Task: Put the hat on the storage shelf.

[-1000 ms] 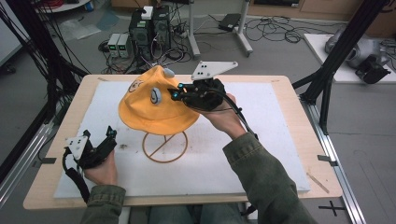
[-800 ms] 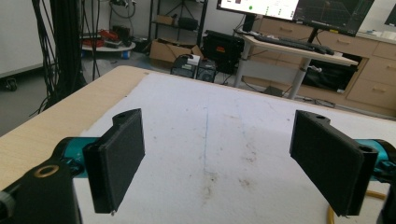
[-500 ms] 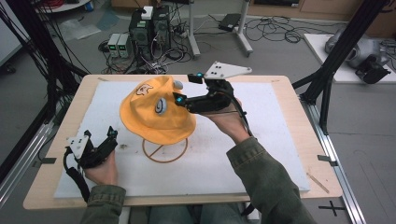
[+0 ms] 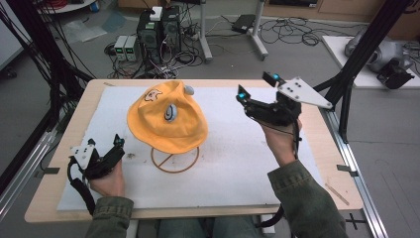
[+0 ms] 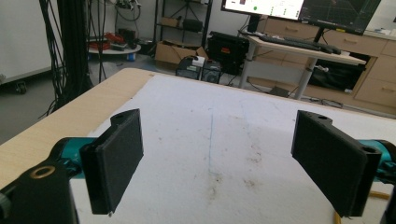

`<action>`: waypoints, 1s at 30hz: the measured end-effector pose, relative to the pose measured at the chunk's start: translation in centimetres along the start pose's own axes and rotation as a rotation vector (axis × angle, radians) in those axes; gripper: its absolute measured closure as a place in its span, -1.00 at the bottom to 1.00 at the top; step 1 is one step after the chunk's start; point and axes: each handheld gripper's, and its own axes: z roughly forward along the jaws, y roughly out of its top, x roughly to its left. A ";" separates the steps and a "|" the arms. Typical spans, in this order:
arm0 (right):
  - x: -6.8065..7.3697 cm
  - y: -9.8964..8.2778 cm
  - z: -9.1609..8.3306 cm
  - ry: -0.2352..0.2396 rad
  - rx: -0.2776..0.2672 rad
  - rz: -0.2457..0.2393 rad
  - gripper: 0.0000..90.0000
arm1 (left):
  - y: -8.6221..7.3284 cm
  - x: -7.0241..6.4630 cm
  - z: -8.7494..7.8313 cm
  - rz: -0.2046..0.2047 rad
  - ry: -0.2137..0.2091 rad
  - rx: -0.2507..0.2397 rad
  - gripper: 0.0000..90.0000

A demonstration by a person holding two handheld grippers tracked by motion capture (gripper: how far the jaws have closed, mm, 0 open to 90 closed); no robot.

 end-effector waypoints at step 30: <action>-2.8 -14.0 -6.6 -0.402 0.079 0.110 -0.63 | -0.1 -0.2 -0.1 0.020 0.016 -0.009 -0.63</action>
